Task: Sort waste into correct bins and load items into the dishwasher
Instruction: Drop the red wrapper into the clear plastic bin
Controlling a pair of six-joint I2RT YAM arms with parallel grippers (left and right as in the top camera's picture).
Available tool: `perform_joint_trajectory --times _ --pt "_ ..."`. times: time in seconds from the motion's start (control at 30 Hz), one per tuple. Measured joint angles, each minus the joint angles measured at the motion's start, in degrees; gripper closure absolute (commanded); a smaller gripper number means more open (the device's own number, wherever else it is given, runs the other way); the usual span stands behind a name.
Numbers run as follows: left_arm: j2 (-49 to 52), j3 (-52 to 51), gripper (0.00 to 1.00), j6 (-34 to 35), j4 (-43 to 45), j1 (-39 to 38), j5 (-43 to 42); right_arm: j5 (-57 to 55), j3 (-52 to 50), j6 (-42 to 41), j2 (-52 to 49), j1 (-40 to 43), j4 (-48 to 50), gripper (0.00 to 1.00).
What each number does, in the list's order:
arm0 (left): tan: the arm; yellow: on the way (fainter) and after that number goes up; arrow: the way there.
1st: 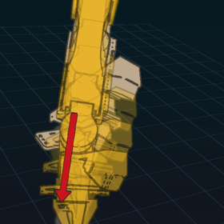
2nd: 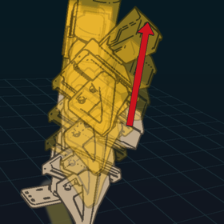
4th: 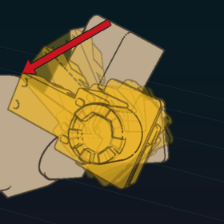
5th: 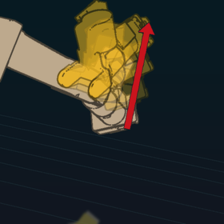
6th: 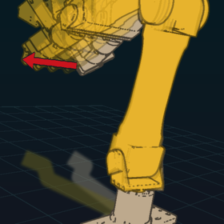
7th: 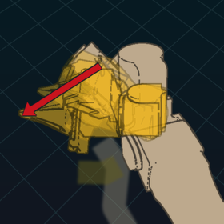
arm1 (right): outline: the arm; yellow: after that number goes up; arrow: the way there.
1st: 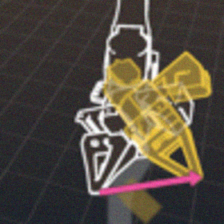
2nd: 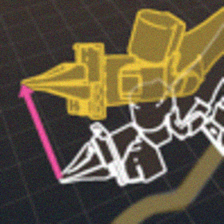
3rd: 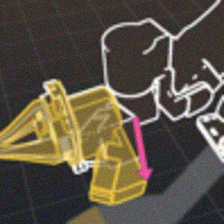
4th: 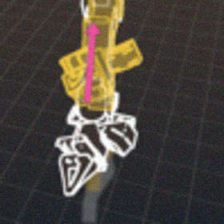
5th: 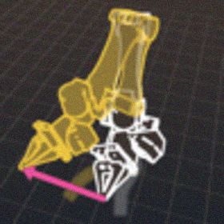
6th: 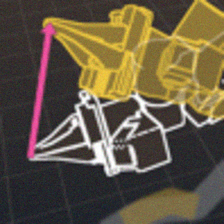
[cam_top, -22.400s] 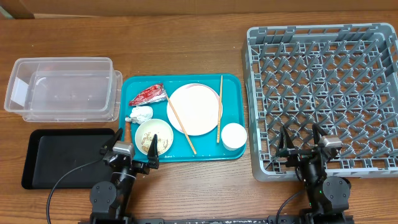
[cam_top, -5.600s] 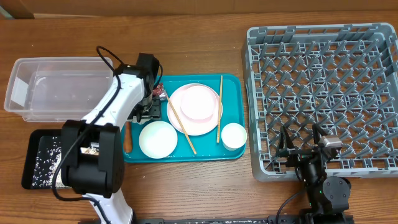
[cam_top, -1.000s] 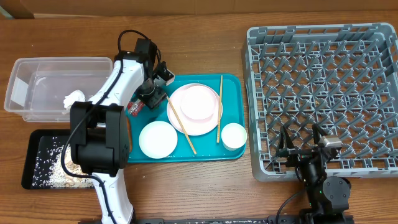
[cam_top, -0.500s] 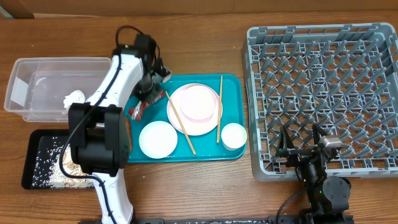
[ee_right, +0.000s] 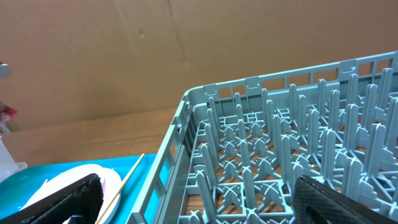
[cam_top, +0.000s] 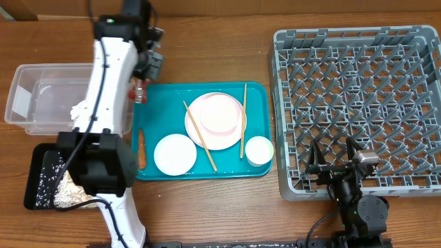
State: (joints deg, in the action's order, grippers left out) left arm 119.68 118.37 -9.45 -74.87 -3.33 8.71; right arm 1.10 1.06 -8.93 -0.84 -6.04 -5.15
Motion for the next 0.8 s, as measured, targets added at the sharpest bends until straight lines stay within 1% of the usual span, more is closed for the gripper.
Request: perform_joint_trajectory --times 0.2,0.33,0.43,0.53,0.73,0.8 --pt "0.0 0.0 0.96 11.7 -2.6 9.3 1.0 0.0 0.0 0.0 0.0 0.0 0.0 0.00" --pt "0.0 0.0 0.96 17.0 -3.9 15.5 1.0 0.0 0.0 0.0 0.0 0.0 0.0 0.00" --pt "0.0 0.0 0.96 19.0 -4.4 19.5 0.3 0.0 0.0 0.0 0.0 0.0 0.0 0.00" --pt "0.0 0.0 0.96 20.1 -4.5 21.6 -1.0 0.0 0.0 0.0 0.0 0.0 0.0 0.00" --pt "0.0 0.0 0.95 20.8 -2.9 22.7 -4.2 0.0 0.0 0.0 0.0 0.0 0.0 0.00" --pt "0.0 0.0 0.93 21.1 -2.3 22.7 -4.7 0.0 0.0 0.0 0.0 0.0 0.0 0.00"
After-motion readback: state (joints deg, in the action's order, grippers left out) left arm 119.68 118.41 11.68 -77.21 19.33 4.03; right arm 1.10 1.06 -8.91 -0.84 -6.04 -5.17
